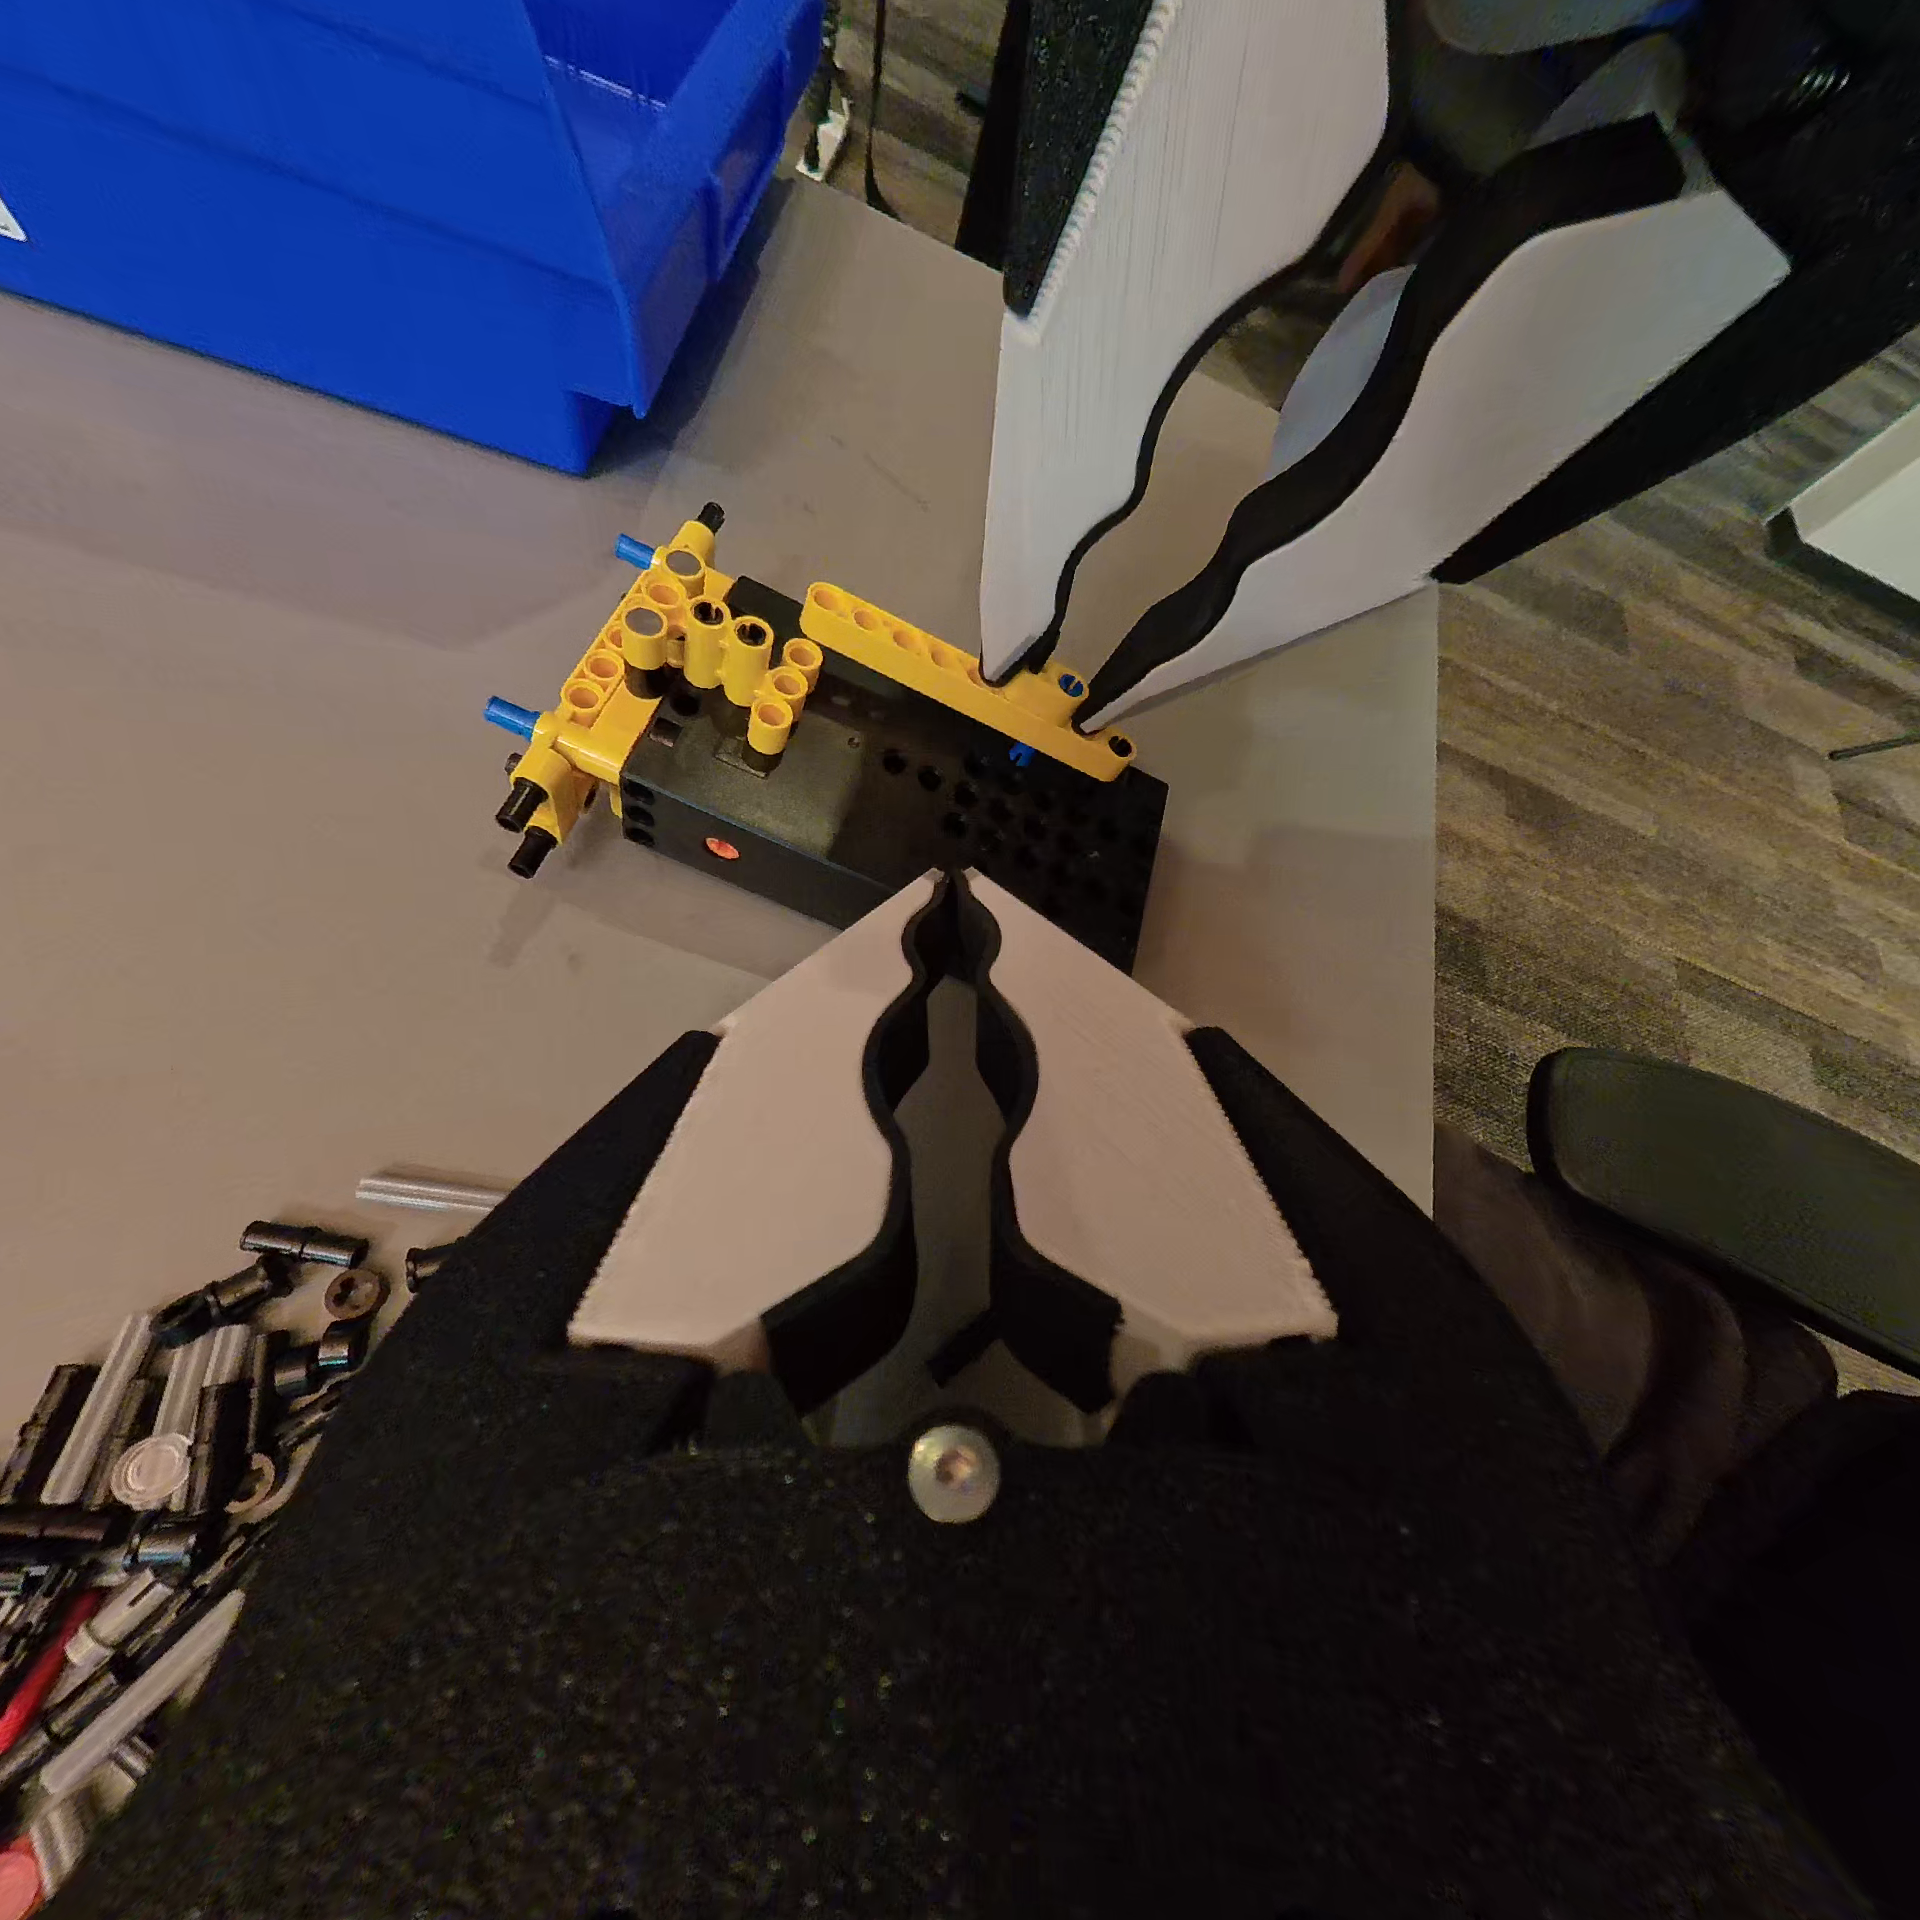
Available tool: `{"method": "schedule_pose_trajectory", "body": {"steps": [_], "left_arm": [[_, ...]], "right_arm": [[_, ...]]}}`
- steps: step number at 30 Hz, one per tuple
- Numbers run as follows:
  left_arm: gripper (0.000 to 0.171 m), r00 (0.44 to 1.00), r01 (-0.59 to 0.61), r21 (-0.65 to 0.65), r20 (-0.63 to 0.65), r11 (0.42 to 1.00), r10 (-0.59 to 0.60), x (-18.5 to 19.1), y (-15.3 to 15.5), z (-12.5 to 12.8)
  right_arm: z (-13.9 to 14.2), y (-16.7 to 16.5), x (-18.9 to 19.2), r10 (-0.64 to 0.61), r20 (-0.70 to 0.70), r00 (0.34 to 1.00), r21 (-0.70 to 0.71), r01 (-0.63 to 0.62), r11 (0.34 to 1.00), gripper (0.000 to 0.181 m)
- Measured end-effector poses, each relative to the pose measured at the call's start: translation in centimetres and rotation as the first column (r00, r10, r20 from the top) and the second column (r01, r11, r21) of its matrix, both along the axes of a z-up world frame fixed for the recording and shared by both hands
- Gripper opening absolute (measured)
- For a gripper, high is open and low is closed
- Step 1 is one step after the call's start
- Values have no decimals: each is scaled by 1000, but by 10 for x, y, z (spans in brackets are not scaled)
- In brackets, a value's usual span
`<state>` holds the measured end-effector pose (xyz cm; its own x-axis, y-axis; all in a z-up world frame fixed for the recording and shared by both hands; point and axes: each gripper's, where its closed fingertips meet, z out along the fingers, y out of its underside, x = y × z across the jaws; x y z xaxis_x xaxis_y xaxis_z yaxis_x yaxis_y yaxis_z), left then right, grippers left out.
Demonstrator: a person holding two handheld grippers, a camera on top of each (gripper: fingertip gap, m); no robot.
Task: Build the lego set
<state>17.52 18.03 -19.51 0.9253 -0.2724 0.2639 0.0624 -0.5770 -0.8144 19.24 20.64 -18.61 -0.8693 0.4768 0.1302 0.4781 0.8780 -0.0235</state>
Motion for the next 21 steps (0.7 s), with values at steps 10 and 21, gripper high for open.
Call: {"method": "schedule_pose_trajectory", "body": {"steps": [10,21], "left_arm": [[0,1000,-2,2,-8,1000,2,0,0,0],[0,1000,-2,2,-9,1000,2,0,0,0]], "right_arm": [[0,-1,0,19,43,999,31,-20,999,15],[0,-2,0,11,39,999,18,-12,1000,15]]}}
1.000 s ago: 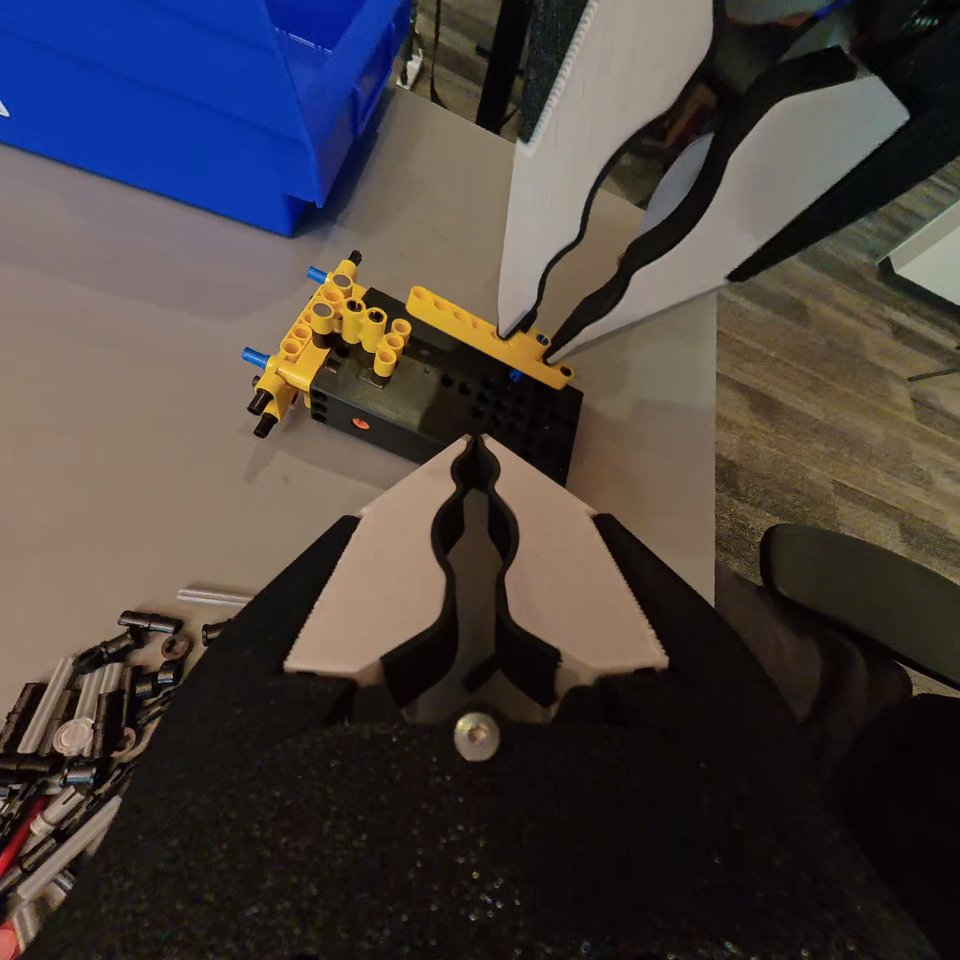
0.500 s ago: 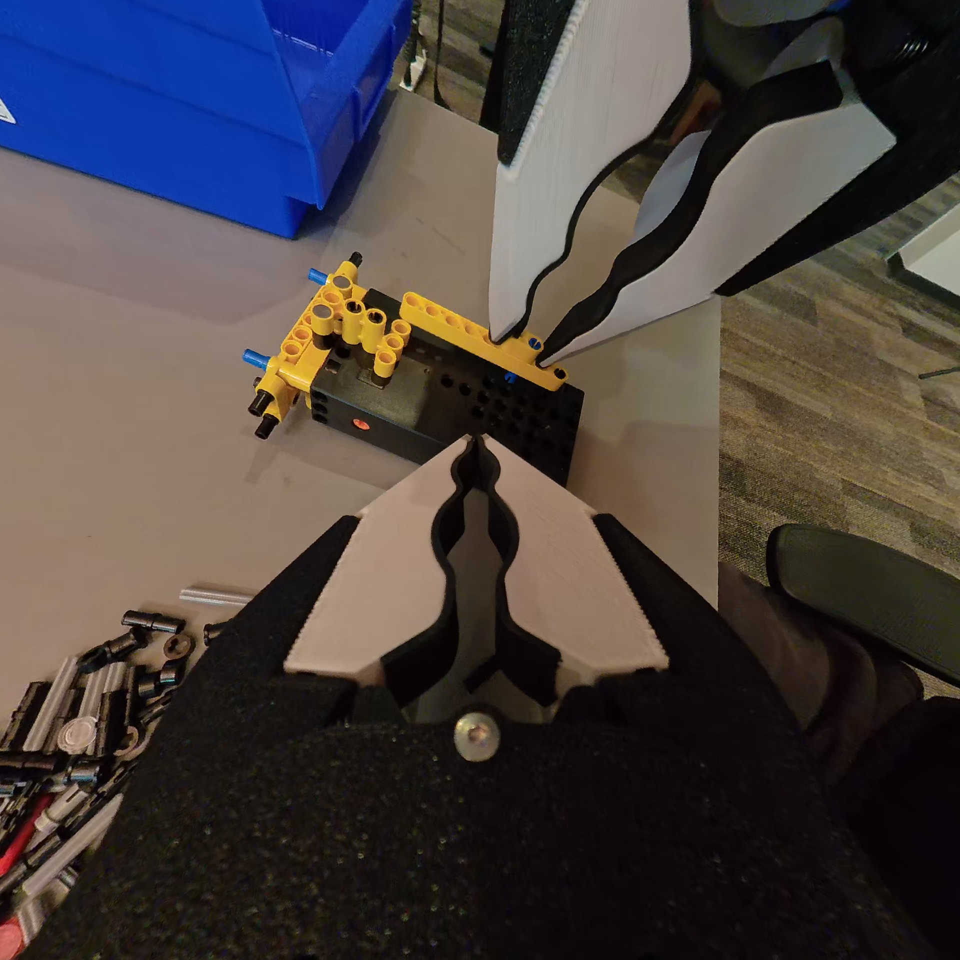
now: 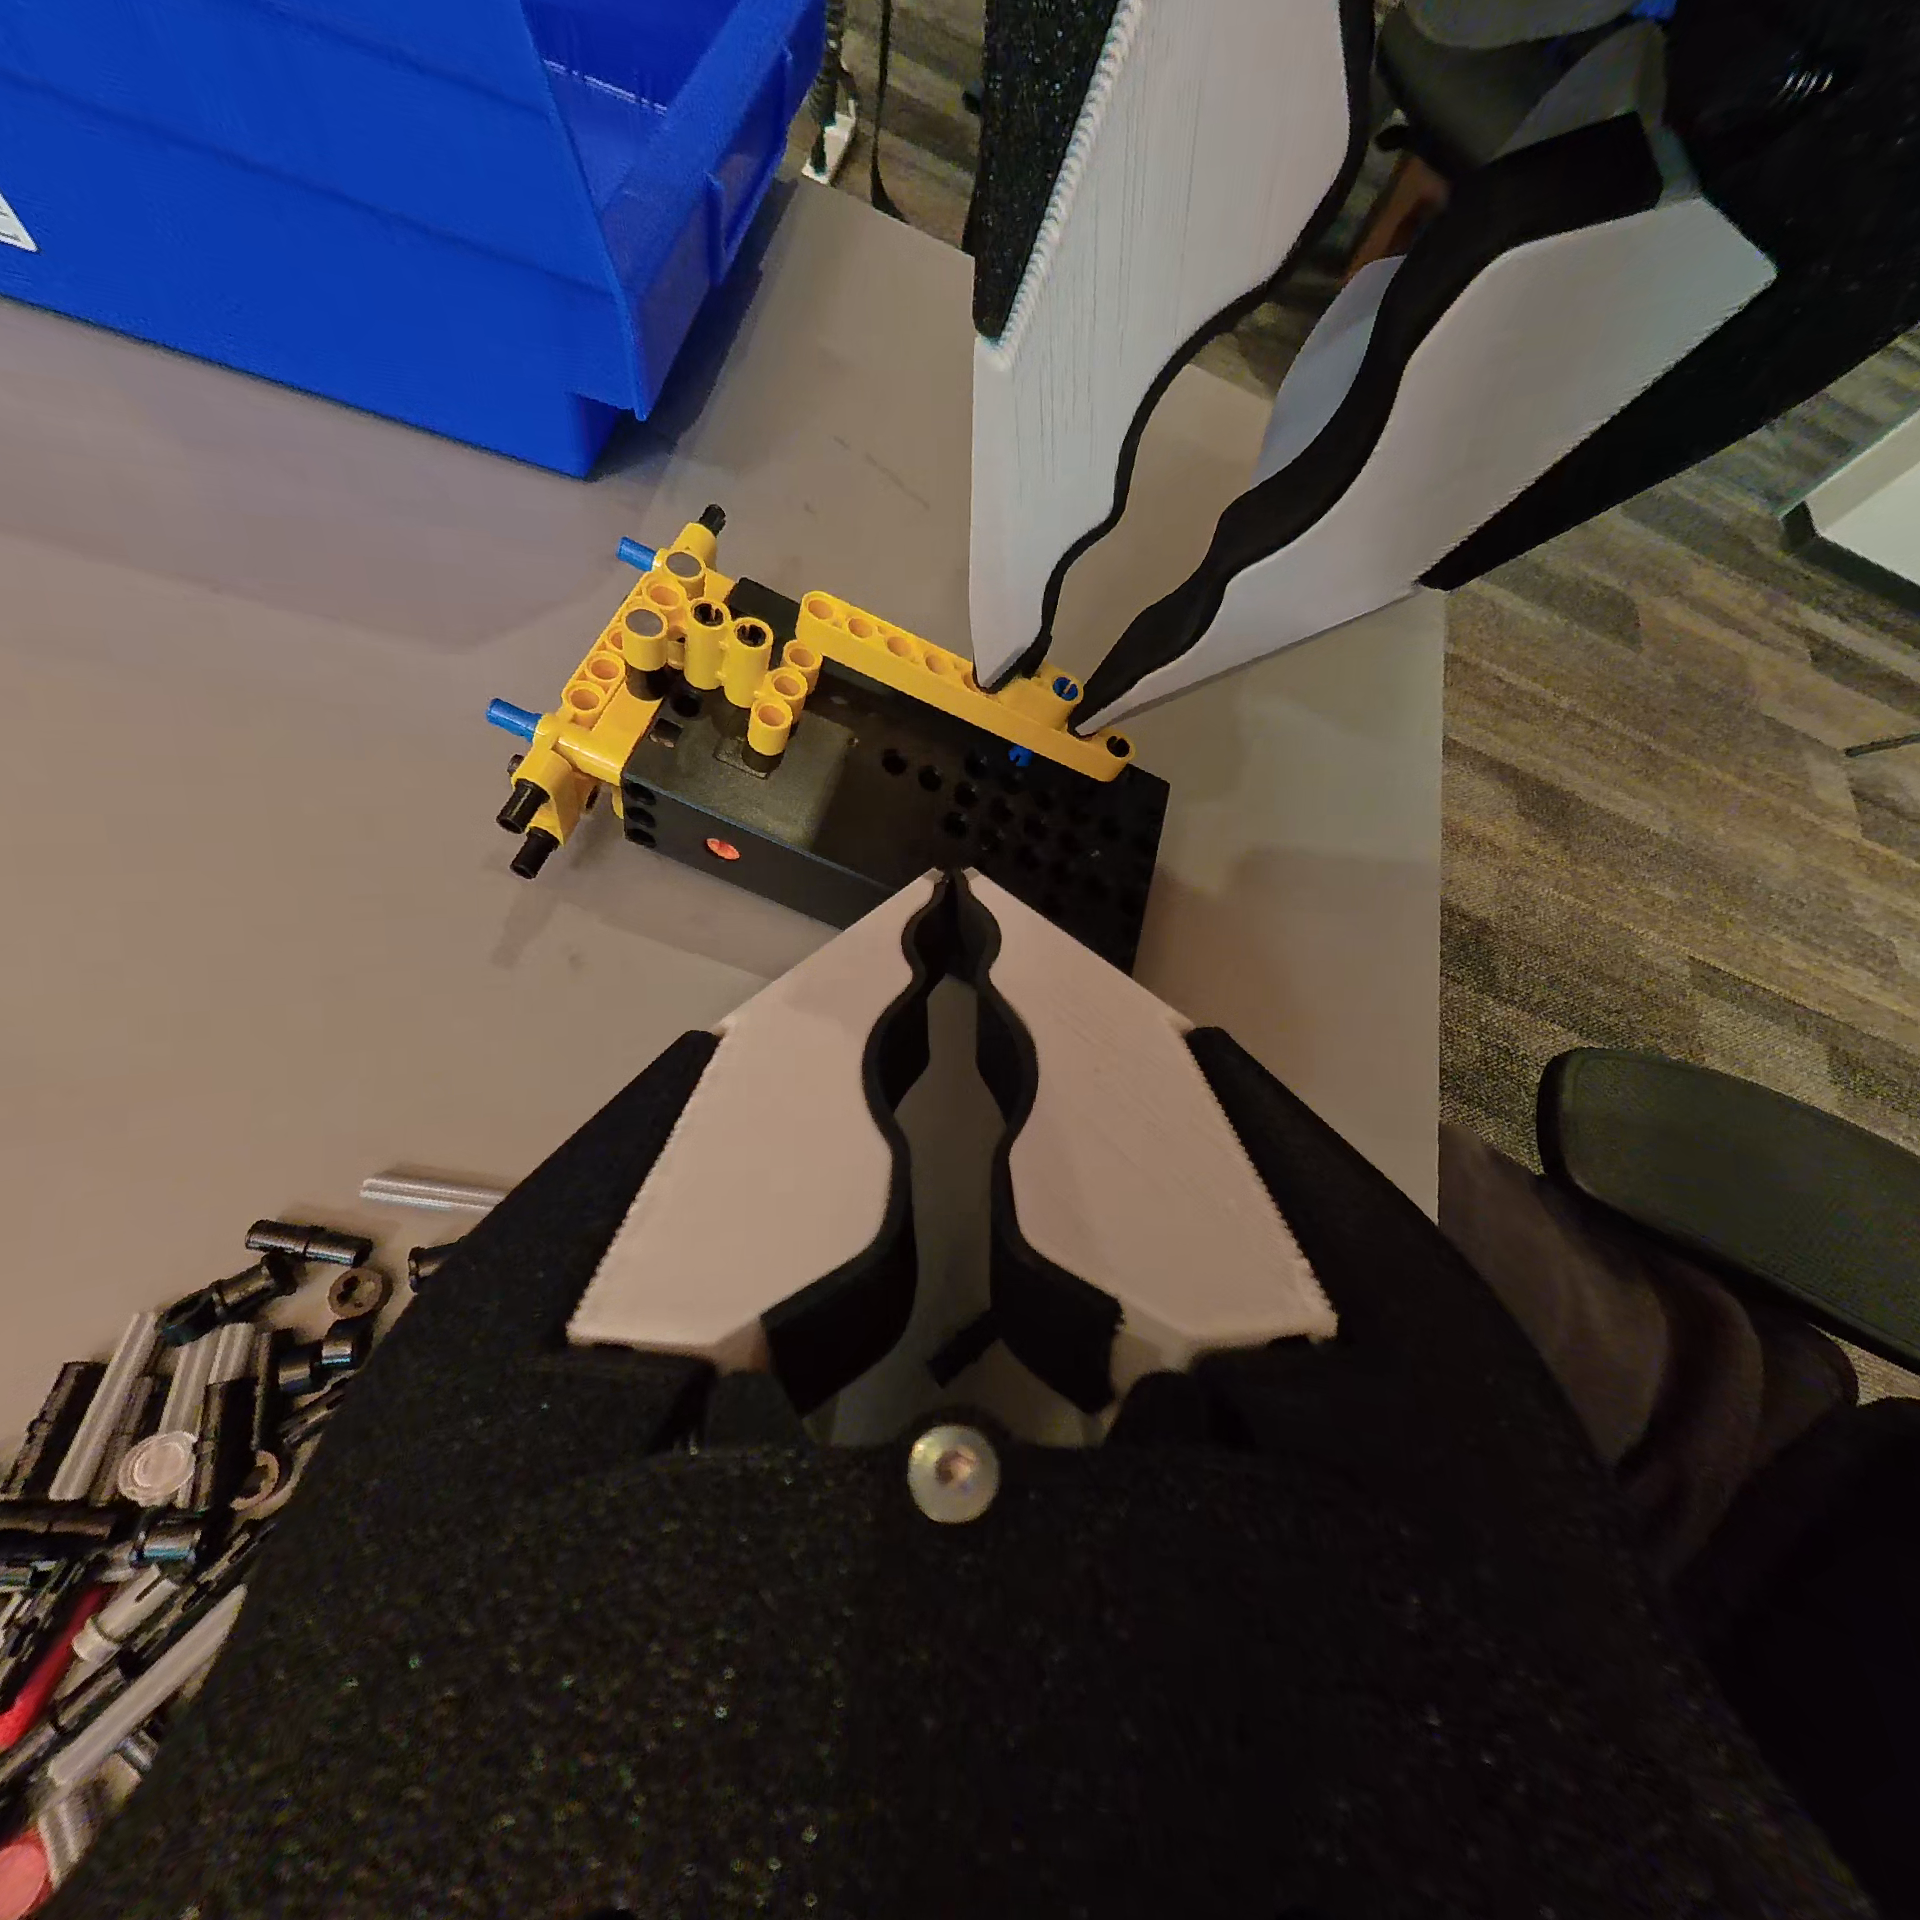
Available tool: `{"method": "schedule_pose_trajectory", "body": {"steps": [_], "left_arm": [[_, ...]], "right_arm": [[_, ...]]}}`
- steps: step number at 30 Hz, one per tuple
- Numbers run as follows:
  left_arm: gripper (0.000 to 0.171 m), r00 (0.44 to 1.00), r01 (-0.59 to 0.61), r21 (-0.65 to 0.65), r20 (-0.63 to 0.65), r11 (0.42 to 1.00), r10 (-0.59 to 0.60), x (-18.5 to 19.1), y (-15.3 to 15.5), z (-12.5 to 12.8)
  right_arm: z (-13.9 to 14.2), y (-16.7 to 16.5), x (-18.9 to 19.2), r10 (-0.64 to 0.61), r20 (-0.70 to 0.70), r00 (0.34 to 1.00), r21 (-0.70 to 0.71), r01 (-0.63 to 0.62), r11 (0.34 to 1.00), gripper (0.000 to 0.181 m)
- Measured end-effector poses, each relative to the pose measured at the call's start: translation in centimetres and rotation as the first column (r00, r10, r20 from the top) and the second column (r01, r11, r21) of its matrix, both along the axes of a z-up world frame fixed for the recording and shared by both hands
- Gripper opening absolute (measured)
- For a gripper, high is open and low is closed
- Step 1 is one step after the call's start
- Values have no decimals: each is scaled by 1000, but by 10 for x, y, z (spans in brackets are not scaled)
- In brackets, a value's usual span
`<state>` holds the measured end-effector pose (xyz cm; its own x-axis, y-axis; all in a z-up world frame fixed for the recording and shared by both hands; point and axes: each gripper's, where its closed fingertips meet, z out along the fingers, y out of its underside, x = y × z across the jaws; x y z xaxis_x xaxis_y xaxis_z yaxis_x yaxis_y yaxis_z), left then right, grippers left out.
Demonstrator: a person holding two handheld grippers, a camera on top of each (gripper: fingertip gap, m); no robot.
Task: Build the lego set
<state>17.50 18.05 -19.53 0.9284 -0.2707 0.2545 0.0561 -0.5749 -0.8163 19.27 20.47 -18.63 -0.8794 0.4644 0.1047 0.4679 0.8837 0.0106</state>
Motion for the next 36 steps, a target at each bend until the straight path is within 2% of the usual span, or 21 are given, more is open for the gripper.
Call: {"method": "schedule_pose_trajectory", "body": {"steps": [21,29,32,36], "left_arm": [[0,1000,-4,-2,7,1000,4,0,0,0],[0,1000,-6,-2,3,1000,6,0,0,0],[0,1000,-6,-1,0,1000,6,1,-1,0],[0,1000,-5,-3,9,1000,5,1,-1,0]], "right_arm": [[-1,1,0,-51,-5,999,-5,51,999,15],[-1,1,0,-108,-59,992,7,109,994,15],[-2,1,-1,-145,-36,989,-27,144,989,15],[-3,1,-1,-120,-1,993,-19,120,993,15]]}}
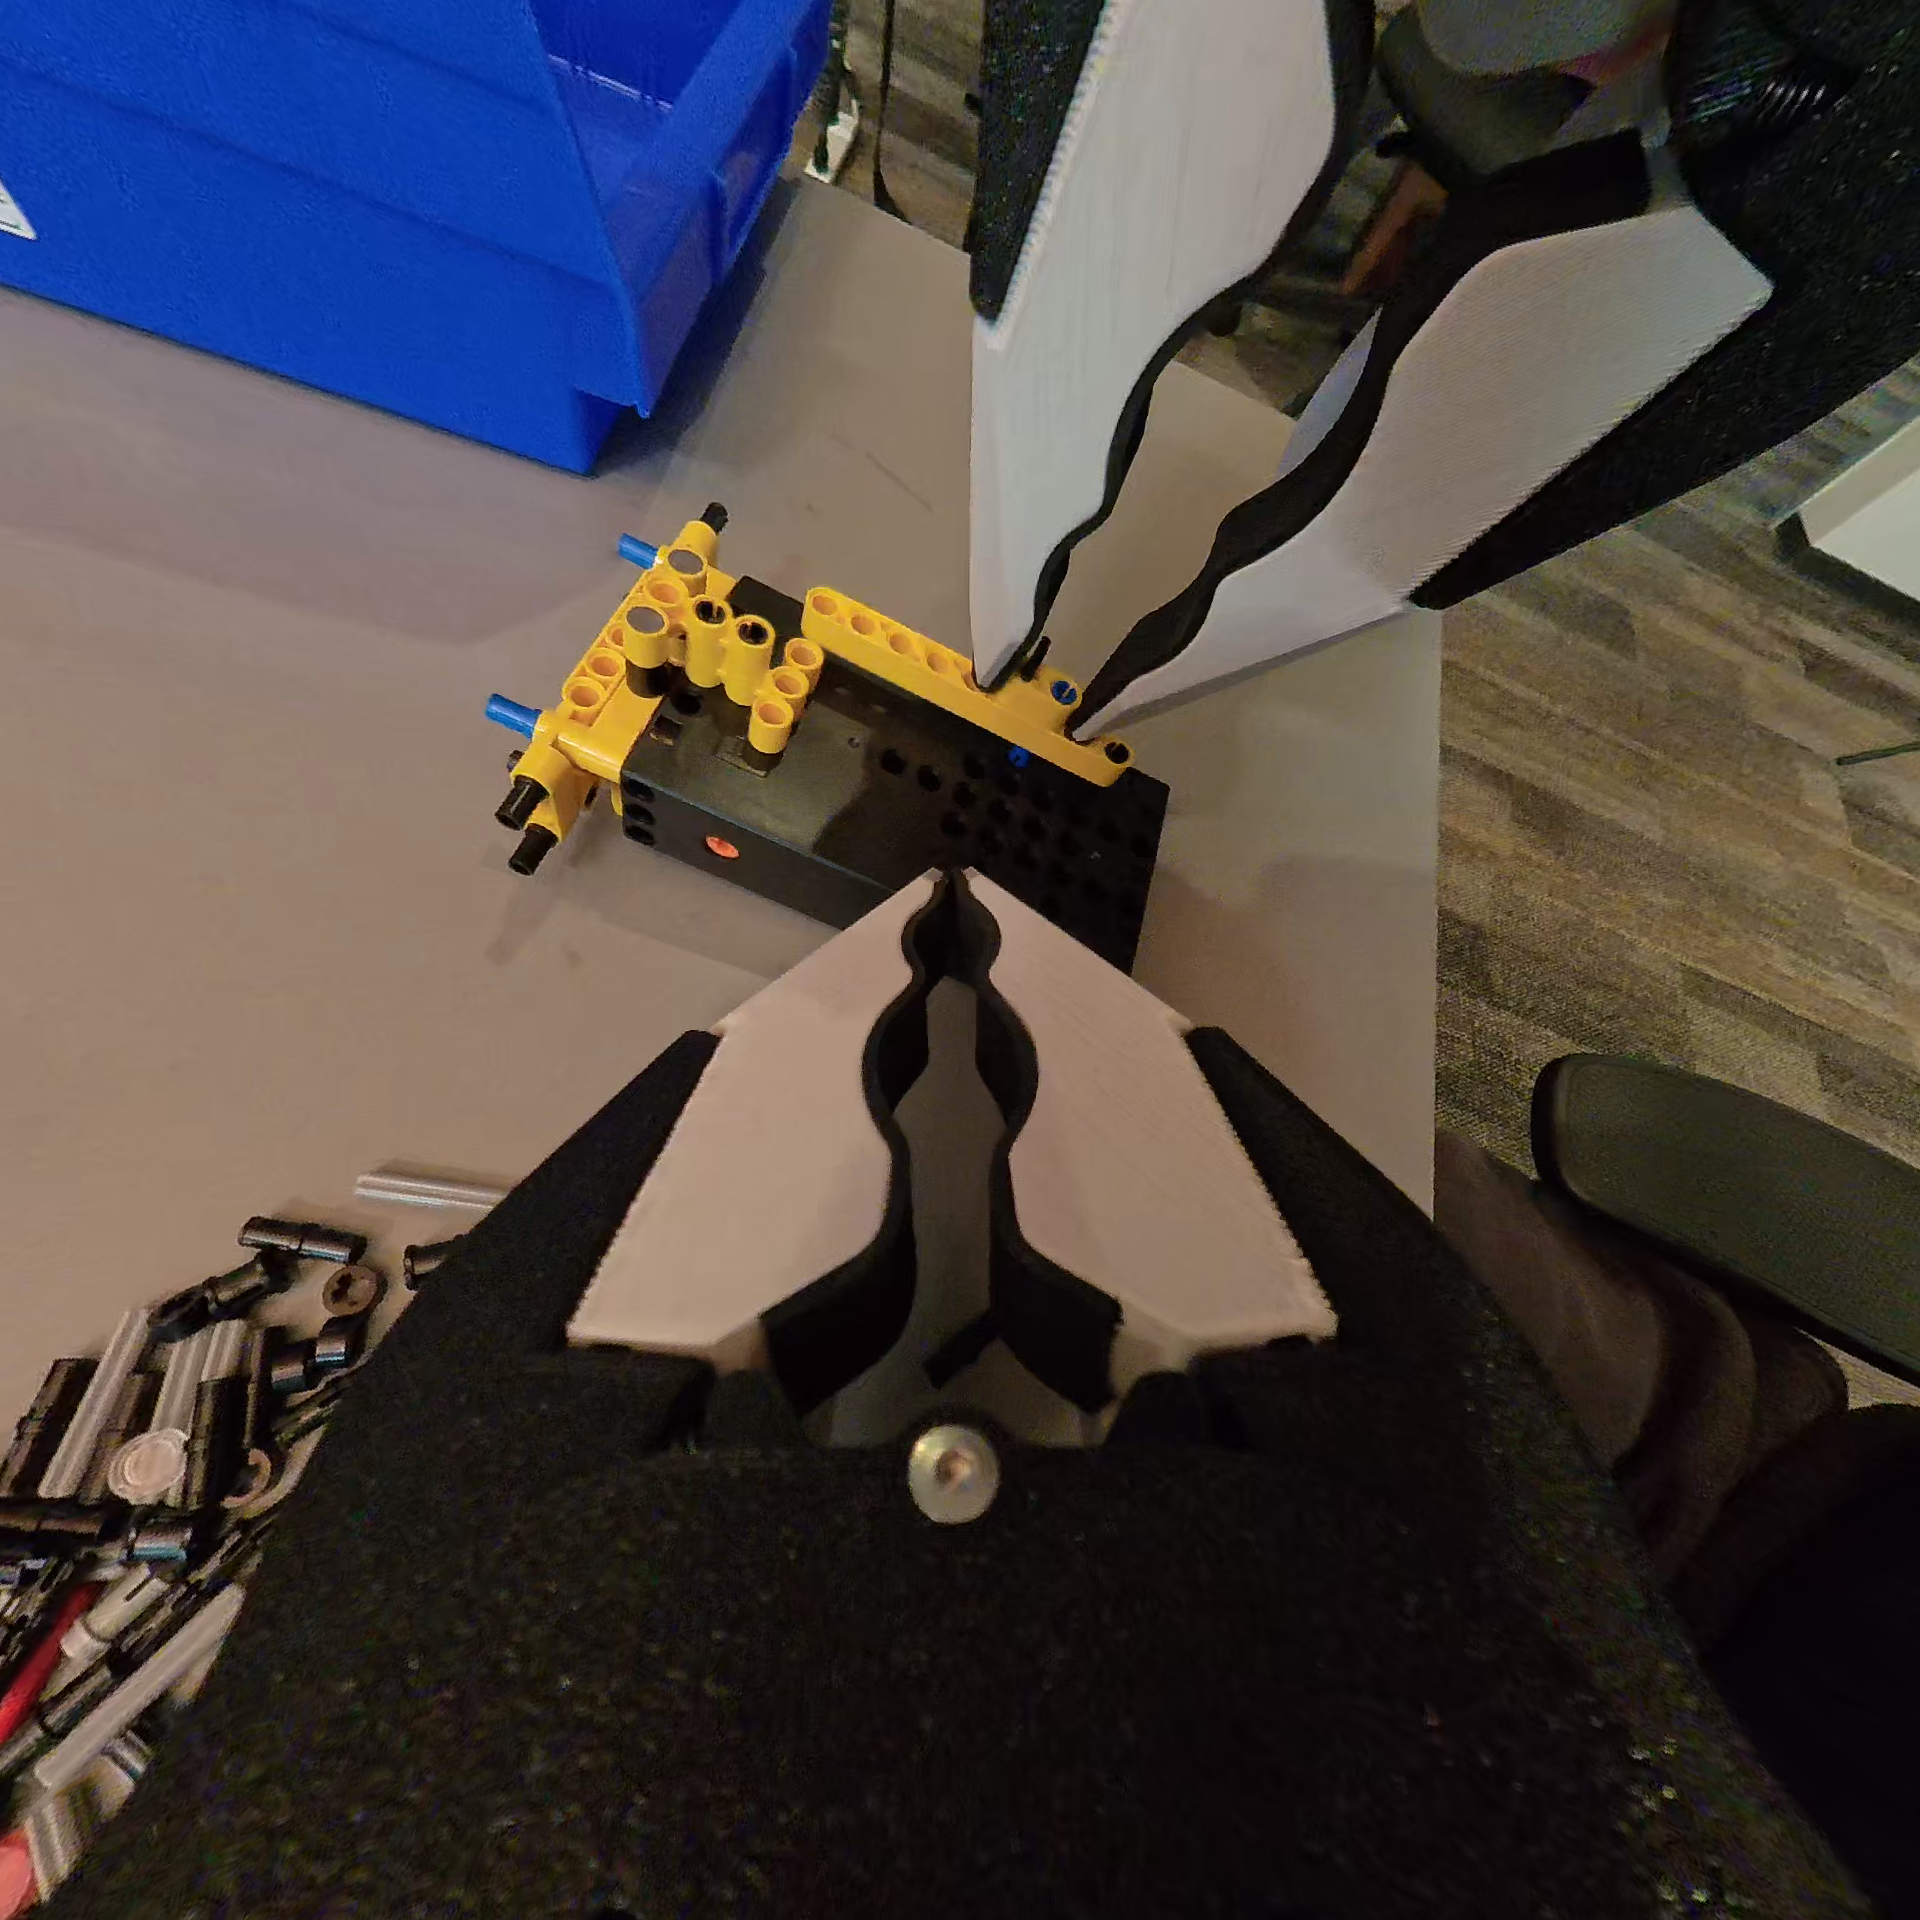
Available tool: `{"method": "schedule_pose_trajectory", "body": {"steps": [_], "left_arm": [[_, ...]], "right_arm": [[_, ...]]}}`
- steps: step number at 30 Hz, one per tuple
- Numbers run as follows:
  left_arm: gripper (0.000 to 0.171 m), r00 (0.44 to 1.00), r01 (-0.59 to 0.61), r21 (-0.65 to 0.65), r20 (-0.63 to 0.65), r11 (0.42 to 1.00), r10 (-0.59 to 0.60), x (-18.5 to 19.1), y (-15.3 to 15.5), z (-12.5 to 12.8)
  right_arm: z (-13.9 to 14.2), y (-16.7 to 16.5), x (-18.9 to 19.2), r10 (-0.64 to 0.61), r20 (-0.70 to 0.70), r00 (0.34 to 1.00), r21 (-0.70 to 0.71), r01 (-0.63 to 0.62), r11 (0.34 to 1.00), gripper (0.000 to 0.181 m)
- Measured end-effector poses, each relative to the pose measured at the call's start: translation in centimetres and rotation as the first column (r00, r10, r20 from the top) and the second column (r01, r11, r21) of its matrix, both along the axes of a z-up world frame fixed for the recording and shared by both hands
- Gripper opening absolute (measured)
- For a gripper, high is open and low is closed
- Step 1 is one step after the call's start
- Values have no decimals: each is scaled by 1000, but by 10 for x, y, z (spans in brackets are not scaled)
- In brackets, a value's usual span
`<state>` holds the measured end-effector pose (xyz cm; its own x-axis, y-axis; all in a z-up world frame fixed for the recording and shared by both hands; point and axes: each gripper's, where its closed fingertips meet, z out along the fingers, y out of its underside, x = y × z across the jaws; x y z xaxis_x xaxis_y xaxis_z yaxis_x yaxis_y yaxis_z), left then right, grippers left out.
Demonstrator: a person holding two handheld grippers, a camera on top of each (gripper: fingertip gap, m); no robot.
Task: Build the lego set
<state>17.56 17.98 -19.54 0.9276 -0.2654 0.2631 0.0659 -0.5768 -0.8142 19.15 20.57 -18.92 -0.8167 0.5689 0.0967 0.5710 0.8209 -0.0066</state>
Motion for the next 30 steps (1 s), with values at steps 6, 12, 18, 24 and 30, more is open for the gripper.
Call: {"method": "schedule_pose_trajectory", "body": {"steps": [6,12,18,24,30], "left_arm": [[0,1000,5,0,3,1000,-5,1,0,0],[0,999,13,-9,31,1000,-13,2,0,0],[0,1000,14,-7,19,1000,-14,1,-1,0],[2,984,32,54,176,998,-41,1,-3,19],[58,891,46,303,419,952,-176,7,-8,76]], "right_arm": [[-7,-9,-6,-1,1,1000,-52,1,999,15],[-15,-9,0,106,1,994,57,-106,993,15],[-9,-3,-1,29,-39,999,-45,-31,999,15],[16,-7,-11,-105,-234,967,-270,39,962,15],[77,-21,-25,-408,-478,778,-628,22,778,15]]}}
